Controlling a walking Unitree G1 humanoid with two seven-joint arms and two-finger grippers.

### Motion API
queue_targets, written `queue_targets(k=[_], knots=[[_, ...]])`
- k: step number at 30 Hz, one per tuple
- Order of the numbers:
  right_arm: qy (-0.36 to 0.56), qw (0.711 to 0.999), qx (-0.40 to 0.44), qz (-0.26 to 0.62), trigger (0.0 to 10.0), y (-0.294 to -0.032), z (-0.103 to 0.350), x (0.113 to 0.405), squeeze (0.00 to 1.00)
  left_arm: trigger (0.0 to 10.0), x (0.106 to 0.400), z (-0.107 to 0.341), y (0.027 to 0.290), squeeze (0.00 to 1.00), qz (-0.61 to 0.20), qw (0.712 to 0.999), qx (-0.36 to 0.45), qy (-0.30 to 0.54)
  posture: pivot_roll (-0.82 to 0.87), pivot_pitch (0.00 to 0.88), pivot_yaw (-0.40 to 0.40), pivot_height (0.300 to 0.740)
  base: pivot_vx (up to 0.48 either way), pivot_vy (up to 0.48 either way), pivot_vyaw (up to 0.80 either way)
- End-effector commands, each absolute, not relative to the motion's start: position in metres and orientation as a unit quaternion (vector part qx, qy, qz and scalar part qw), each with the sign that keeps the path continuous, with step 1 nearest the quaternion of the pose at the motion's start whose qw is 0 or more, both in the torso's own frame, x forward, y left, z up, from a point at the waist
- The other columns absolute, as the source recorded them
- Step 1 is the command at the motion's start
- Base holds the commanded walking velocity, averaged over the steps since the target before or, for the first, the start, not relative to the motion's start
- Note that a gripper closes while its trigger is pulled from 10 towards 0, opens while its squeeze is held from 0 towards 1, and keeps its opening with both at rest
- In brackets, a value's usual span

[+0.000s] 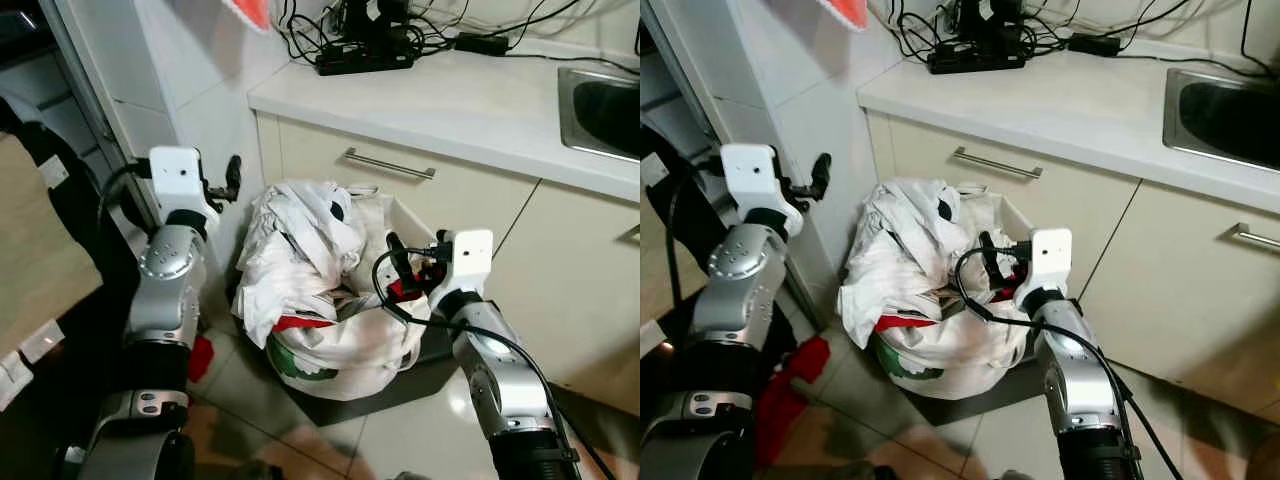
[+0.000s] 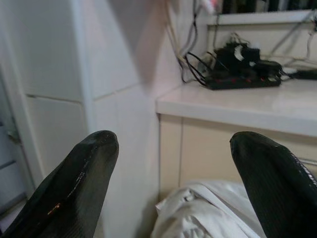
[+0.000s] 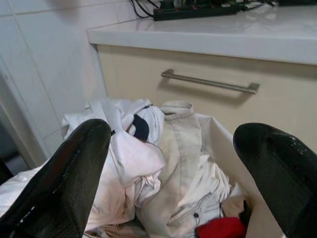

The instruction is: Clothes washing

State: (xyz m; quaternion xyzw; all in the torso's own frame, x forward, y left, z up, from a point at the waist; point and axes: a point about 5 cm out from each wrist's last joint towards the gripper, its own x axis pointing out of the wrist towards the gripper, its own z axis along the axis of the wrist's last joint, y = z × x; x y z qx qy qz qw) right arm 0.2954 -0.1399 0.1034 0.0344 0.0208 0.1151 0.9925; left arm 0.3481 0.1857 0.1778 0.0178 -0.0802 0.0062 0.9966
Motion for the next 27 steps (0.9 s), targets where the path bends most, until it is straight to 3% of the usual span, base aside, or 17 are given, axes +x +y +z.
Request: queue_targets(k=[1, 9, 10, 18, 19, 22, 27], knots=[[0.016, 0.993, 0.038, 0.112, 10.0, -0.143, 0.107, 0.301, 0.00, 10.0, 0.343, 0.184, 0.190, 0.00, 0.020, 0.996, 0.022, -0.085, -0.07, 0.000, -0.032, 0.736, 0.000, 0.000, 0.00], [0.011, 0.991, 0.031, 0.126, 10.0, -0.142, 0.107, 0.304, 0.00, 10.0, 0.327, 0.154, 0.185, 0.00, -0.001, 0.999, 0.026, -0.024, -0.08, 0.000, 0.001, 0.736, 0.000, 0.000, 0.00], [0.012, 0.991, 0.034, 0.127, 10.0, -0.142, 0.105, 0.304, 0.00, 10.0, 0.336, 0.149, 0.182, 0.00, -0.015, 0.997, 0.069, 0.013, -0.07, 0.000, 0.019, 0.736, 0.000, 0.000, 0.00], [0.035, 0.992, 0.057, 0.106, 10.0, -0.151, 0.106, 0.327, 0.00, 10.0, 0.351, 0.180, 0.198, 0.00, 0.011, 0.994, 0.108, 0.003, -0.04, 0.000, 0.033, 0.736, 0.000, 0.000, 0.00], [0.045, 0.994, 0.051, 0.088, 10.0, -0.162, 0.108, 0.344, 0.00, 10.0, 0.341, 0.189, 0.201, 0.00, 0.011, 0.993, 0.115, -0.017, 0.00, 0.000, 0.016, 0.736, 0.000, 0.000, 0.00], [0.066, 0.995, 0.046, 0.061, 10.0, -0.174, 0.110, 0.361, 0.00, 10.0, 0.322, 0.198, 0.206, 0.00, 0.005, 0.989, 0.142, -0.032, 0.06, 0.000, -0.008, 0.736, 0.000, 0.000, 0.00], [0.070, 0.995, 0.042, 0.061, 10.0, -0.171, 0.117, 0.371, 0.00, 10.0, 0.301, 0.197, 0.225, 0.00, 0.027, 0.986, 0.165, -0.024, 0.15, 0.006, -0.060, 0.736, 0.000, 0.000, 0.00]])
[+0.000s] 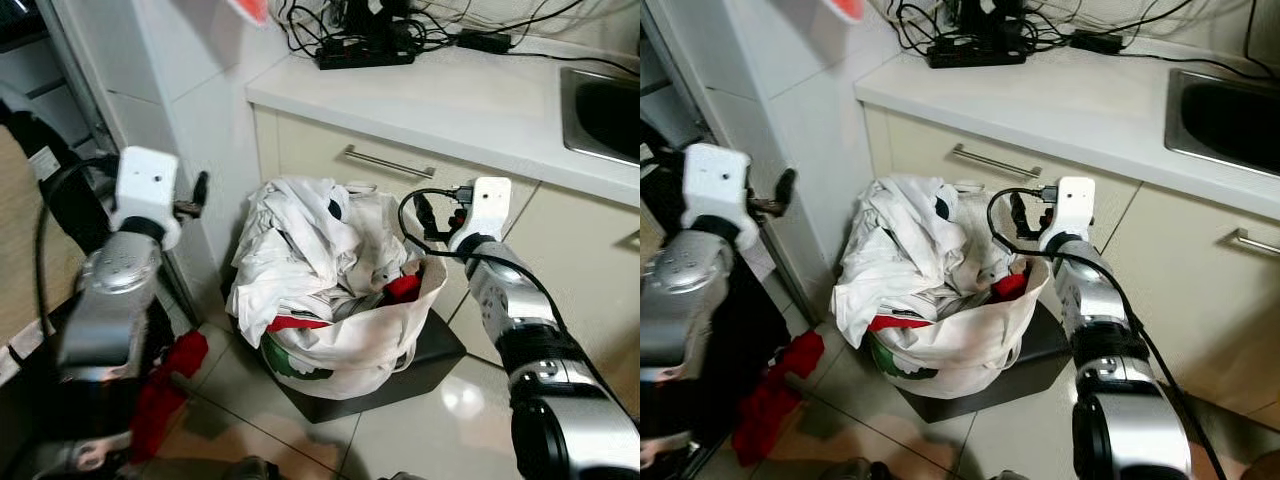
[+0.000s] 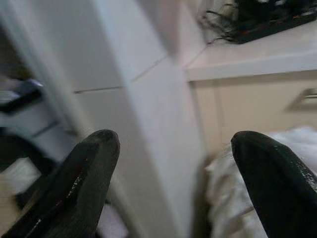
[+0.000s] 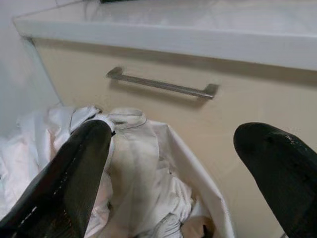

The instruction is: Clothes washing

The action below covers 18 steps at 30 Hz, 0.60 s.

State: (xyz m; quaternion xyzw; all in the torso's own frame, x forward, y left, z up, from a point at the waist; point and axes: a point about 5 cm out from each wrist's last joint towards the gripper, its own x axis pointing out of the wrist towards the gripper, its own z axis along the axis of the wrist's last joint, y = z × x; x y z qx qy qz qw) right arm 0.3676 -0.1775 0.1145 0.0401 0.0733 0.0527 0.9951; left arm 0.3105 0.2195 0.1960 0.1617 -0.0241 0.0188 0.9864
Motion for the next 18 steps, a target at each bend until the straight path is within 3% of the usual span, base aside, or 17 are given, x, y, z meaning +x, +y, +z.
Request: queue_targets(k=[1, 8, 10, 18], knots=[[0.065, 0.995, 0.044, 0.068, 10.0, -0.168, 0.119, 0.371, 0.00, 10.0, 0.297, 0.195, 0.227, 0.00, 0.033, 0.986, 0.162, -0.024, 0.16, 0.005, -0.065, 0.736, 0.000, 0.000, 0.00], [0.037, 0.993, 0.048, 0.105, 10.0, -0.145, 0.122, 0.368, 0.00, 10.0, 0.290, 0.179, 0.214, 0.00, 0.040, 0.993, 0.109, -0.028, 0.16, 0.000, -0.088, 0.736, 0.000, 0.000, 0.00], [0.038, 0.990, 0.050, 0.127, 10.0, -0.132, 0.117, 0.367, 0.00, 10.0, 0.288, 0.172, 0.208, 0.00, 0.046, 0.996, 0.066, -0.025, 0.14, 0.000, -0.094, 0.736, 0.000, -0.444, 0.00], [0.037, 0.990, 0.049, 0.127, 10.0, -0.131, 0.119, 0.372, 0.00, 10.0, 0.286, 0.172, 0.205, 0.00, 0.053, 0.995, 0.077, -0.023, 0.15, 0.000, -0.096, 0.736, 0.237, -0.397, 0.06]])
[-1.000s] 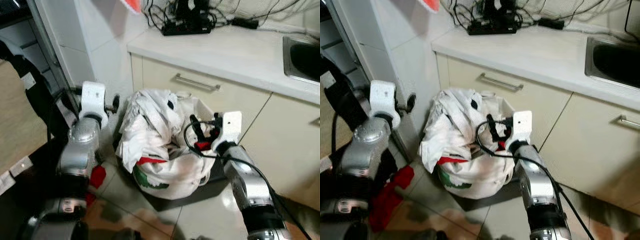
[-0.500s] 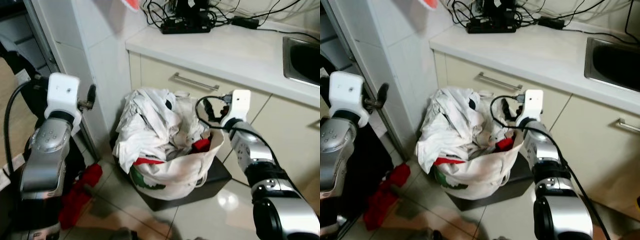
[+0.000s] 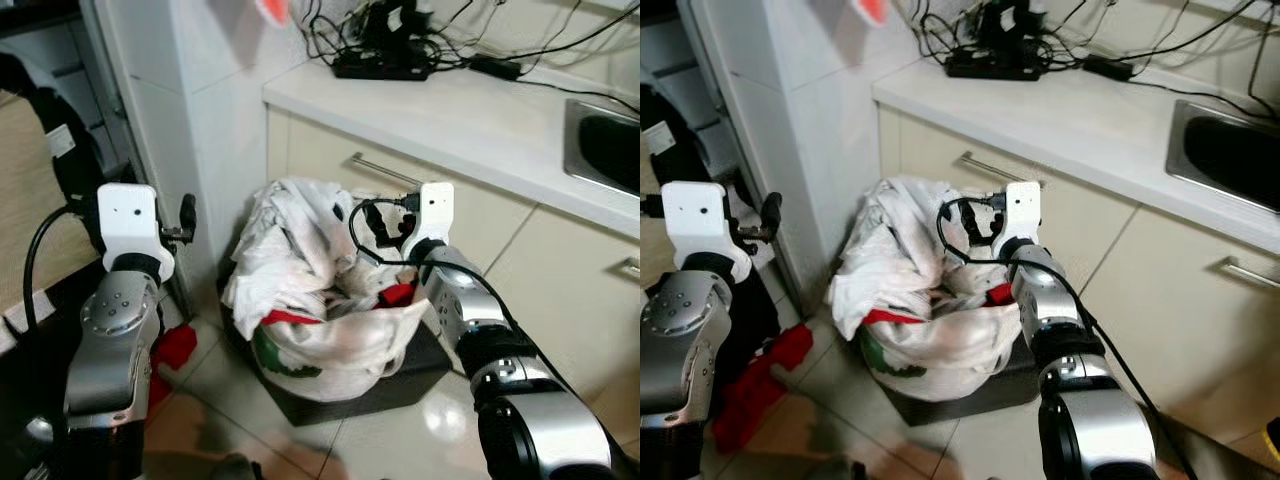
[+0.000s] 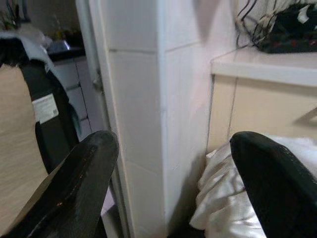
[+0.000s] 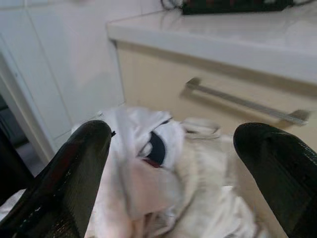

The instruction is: Clothes washing

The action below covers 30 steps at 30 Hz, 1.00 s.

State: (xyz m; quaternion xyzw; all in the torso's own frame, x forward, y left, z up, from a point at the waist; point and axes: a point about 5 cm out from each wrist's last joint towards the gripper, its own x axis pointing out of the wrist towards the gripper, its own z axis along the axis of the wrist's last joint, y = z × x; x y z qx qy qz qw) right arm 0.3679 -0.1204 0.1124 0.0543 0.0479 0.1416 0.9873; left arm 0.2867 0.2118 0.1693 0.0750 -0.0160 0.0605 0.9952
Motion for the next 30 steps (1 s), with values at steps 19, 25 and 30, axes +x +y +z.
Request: queue_targets(k=[19, 25, 30], knots=[[0.026, 0.992, 0.025, 0.123, 10.0, -0.124, 0.129, 0.382, 0.00, 10.0, 0.291, 0.167, 0.212, 0.00, 0.101, 0.986, 0.129, -0.001, 0.16, 0.000, -0.099, 0.736, 0.245, -0.205, 0.20], [0.039, 0.992, 0.017, 0.122, 10.0, -0.121, 0.124, 0.380, 0.00, 10.0, 0.290, 0.168, 0.210, 0.00, 0.093, 0.990, 0.103, -0.009, 0.16, 0.000, -0.095, 0.736, 0.080, 0.000, 0.30], [0.037, 0.991, 0.020, 0.129, 10.0, -0.120, 0.122, 0.379, 0.00, 10.0, 0.290, 0.168, 0.207, 0.00, 0.089, 0.991, 0.095, -0.014, 0.15, 0.000, -0.091, 0.736, 0.480, 0.000, 0.00]])
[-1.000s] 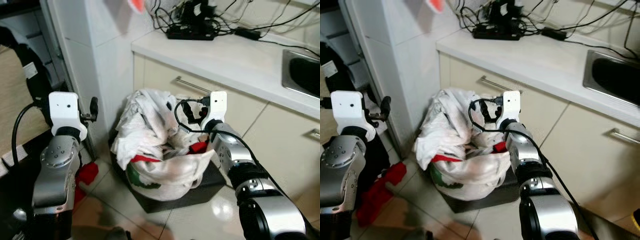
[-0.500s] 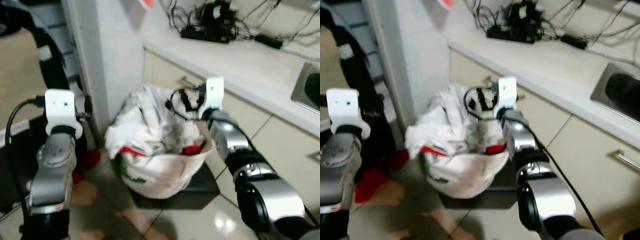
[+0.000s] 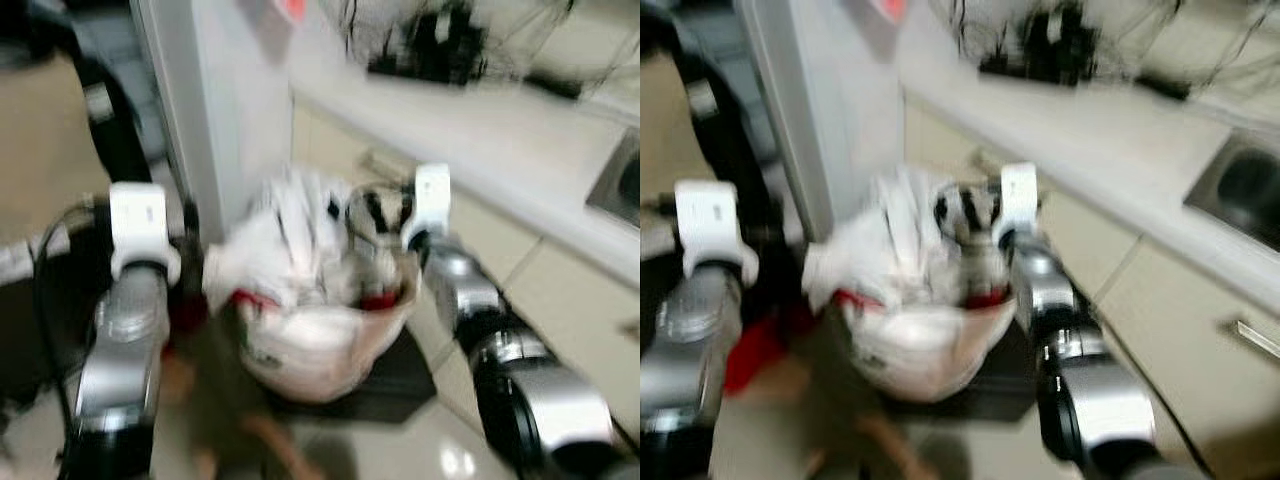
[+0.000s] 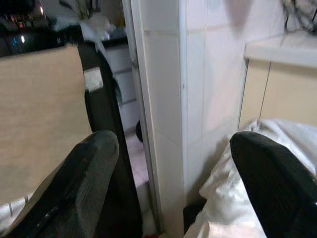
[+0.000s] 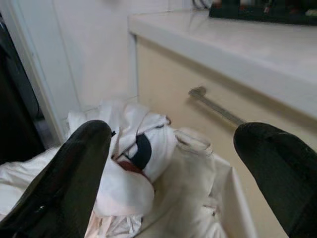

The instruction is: Clothes washing

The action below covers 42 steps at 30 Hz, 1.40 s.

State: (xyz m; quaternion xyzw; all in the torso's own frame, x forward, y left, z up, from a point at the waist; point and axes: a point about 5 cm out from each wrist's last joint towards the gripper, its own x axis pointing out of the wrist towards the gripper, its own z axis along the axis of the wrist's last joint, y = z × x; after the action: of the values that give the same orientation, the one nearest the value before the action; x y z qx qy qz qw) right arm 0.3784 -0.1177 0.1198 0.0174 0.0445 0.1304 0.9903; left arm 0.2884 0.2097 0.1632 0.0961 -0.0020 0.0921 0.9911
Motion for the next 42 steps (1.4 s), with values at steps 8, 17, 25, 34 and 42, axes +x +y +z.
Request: queue_targets(k=[8, 17, 25, 34, 42], knots=[[0.043, 0.989, 0.025, 0.142, 10.0, -0.118, 0.120, 0.378, 0.00, 10.0, 0.289, 0.165, 0.205, 0.00, 0.095, 0.990, 0.101, -0.008, 0.15, 0.000, -0.092, 0.736, 0.468, 0.000, 0.00], [0.079, 0.990, 0.012, 0.115, 10.0, -0.126, 0.115, 0.381, 0.00, 10.0, 0.290, 0.163, 0.201, 0.00, 0.086, 0.989, 0.116, 0.002, 0.15, 0.000, -0.090, 0.736, 0.480, 0.000, 0.00], [0.135, 0.980, -0.042, 0.143, 10.0, -0.122, 0.112, 0.384, 0.00, 10.0, 0.285, 0.165, 0.206, 0.00, 0.112, 0.986, 0.124, -0.002, 0.18, 0.000, -0.098, 0.736, 0.180, 0.000, 0.00], [0.161, 0.966, -0.030, 0.200, 10.0, -0.098, 0.105, 0.378, 0.00, 10.0, 0.271, 0.168, 0.215, 0.00, 0.133, 0.982, 0.136, -0.009, 0.24, 0.016, -0.124, 0.736, 0.000, 0.000, 0.00], [0.200, 0.936, -0.048, 0.284, 10.0, -0.071, 0.083, 0.360, 0.00, 10.0, 0.234, 0.176, 0.226, 0.00, 0.159, 0.972, 0.173, -0.002, 0.31, 0.163, -0.099, 0.736, 0.000, 0.000, 0.00]])
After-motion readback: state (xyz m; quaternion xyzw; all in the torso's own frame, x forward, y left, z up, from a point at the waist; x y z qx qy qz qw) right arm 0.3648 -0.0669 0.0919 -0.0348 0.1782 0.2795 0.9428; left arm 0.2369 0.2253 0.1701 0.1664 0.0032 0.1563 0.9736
